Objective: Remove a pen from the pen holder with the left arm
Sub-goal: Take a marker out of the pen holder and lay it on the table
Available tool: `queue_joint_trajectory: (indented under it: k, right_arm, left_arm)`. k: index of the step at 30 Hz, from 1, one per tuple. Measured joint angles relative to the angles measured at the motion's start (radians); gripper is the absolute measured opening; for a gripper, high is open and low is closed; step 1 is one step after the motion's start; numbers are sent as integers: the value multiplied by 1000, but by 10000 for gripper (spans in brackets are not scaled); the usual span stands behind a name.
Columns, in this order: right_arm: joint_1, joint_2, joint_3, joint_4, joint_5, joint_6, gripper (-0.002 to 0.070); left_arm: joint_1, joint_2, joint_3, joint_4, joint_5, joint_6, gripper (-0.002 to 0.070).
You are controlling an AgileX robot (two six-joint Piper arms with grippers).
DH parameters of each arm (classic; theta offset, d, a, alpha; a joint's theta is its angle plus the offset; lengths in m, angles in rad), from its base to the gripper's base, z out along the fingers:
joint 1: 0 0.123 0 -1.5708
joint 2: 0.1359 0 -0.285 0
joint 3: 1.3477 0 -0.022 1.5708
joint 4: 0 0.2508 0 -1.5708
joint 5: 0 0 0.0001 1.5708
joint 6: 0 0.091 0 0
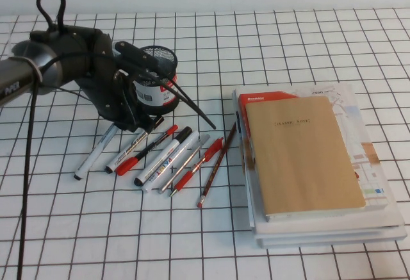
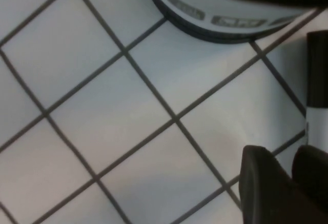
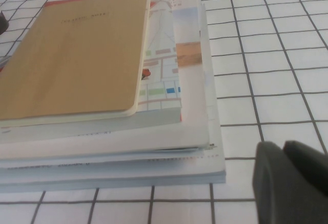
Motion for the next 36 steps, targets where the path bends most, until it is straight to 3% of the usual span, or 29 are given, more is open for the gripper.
queue_joint_trajectory:
  k: [11,18,25,31,36]
  right_arm:
    - [0,0,0,0,0,0,-15]
    - [0,0,0,0,0,0,-15]
    - [0,0,0,0,0,0,-15]
    - [0,0,0,0,0,0,-15]
    - [0,0,0,0,0,0,-15]
  left_arm:
    - [0,25,-2,-23,-1,12,98]
    - [0,25,-2,-36,-14,12,300]
    - [0,-21,-2,-40,42,-3,342]
    - [0,-169,18,-36,76,-70,297]
    - [0,-338,149,-31,48,-110,113]
